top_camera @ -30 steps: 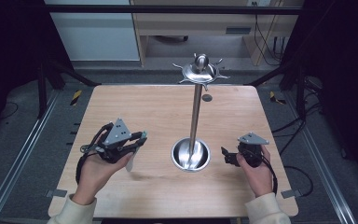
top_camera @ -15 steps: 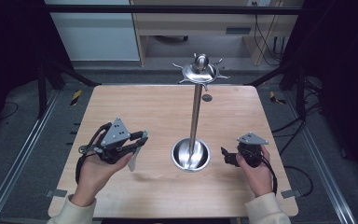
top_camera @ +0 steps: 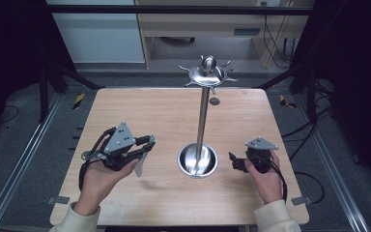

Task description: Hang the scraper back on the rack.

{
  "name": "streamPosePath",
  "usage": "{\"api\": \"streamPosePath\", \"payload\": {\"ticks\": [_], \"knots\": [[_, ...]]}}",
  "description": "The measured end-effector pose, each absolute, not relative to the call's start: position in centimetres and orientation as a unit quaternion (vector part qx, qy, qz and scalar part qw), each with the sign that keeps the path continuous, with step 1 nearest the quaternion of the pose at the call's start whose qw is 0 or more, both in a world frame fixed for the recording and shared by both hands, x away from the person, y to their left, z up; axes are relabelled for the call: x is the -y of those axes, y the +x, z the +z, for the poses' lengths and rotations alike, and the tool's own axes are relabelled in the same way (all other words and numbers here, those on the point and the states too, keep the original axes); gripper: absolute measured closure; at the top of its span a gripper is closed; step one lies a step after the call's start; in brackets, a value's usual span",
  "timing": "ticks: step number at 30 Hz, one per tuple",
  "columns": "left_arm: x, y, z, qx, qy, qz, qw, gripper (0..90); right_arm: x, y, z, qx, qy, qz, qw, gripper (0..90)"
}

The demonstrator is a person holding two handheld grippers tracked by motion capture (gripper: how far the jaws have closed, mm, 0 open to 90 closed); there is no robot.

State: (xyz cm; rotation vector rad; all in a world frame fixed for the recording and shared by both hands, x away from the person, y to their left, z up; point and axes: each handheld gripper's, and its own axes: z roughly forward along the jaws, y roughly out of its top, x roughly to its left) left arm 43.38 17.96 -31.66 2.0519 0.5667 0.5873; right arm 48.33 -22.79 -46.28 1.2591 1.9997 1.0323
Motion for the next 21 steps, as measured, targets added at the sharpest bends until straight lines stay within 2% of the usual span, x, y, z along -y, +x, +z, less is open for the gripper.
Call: {"api": "streamPosePath", "payload": {"ticks": [21], "knots": [[-15.0,45.7,-26.7,-0.225,0.825,0.243,0.457,74.4,23.0,48.1,-46.2,-0.736,0.488,0.39,0.26,12.8]]}}
